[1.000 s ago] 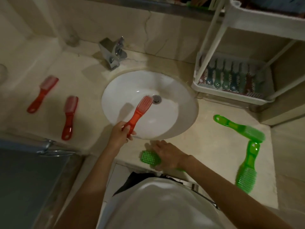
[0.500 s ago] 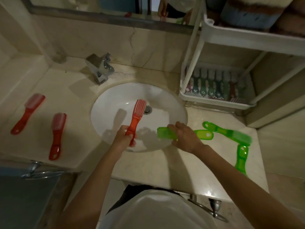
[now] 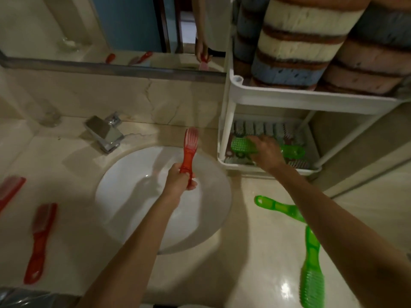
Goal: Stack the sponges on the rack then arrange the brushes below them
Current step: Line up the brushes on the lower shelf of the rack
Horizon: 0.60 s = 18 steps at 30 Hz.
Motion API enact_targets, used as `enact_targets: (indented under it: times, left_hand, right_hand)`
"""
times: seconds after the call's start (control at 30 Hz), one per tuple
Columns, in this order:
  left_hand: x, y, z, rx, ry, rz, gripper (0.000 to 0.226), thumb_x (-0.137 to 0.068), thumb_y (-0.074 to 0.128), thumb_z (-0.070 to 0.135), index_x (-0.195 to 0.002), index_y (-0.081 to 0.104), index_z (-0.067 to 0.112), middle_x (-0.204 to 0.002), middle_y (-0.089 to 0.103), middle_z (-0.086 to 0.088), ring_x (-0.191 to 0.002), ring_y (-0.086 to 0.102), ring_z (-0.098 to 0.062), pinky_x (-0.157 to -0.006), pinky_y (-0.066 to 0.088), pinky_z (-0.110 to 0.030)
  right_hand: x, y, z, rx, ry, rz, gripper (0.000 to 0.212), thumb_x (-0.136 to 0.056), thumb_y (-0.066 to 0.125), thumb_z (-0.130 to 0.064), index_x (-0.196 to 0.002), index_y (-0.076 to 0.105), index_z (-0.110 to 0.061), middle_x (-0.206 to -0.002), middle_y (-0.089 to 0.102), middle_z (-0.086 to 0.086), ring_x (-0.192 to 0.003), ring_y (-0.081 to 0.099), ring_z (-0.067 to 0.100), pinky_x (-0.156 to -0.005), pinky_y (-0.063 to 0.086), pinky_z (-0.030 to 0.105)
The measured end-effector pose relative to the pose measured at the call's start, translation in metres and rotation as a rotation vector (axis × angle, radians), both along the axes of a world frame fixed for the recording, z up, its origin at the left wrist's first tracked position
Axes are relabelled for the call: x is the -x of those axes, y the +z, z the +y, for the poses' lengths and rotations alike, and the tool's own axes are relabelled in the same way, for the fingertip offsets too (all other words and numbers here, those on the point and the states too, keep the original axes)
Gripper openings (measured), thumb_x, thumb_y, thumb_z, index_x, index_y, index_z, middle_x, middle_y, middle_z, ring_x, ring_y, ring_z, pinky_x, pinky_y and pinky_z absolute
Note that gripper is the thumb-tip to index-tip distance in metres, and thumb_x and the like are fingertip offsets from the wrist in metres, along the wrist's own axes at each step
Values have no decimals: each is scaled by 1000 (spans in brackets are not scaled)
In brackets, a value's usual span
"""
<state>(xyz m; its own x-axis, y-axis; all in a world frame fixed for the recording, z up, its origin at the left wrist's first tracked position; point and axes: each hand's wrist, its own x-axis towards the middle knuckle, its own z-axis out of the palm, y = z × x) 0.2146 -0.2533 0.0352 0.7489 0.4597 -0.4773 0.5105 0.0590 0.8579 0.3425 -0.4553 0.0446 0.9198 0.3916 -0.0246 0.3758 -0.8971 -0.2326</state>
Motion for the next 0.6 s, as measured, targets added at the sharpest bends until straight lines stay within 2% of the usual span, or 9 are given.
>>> enact_targets:
  times: [0.13,0.3,0.4,0.6]
  left_hand:
    - [-15,-5,-3,-11,35,13,18,-93,34,-5,-100,45,7,-69,53,-6,-32,51,-2,-37,46,-14]
    - [-16,-10,-5,15,47,30,18,-94,34,-4,-101,45,9,-72,56,-4,-46,53,-11,-42,48,-14]
    - [-13,-15,-5,9,38,46,17,-93,35,-3,-101,47,7,-72,57,-4,-51,54,-14,-47,49,-18]
    - [-7,-18,-4,15,39,50,19,-94,35,-4,-102,48,6,-73,56,-4,-53,52,-16,-46,47,-17]
  right_hand:
    - [-20,-7,12,59,35,102,62,-81,60,-4,-138,44,-24,-133,52,17,-117,54,35,-103,42,44]
    - [-29,-21,23,112,96,185,61,-86,54,-6,-141,37,-26,-137,46,15,-123,47,34,-103,42,41]
    - [-29,-25,26,64,95,208,58,-87,52,-5,-140,40,-26,-136,44,17,-122,47,36,-102,42,39]
    - [-24,-23,24,-26,97,295,53,-89,46,0,-137,45,-22,-141,41,18,-126,45,34,-104,36,33]
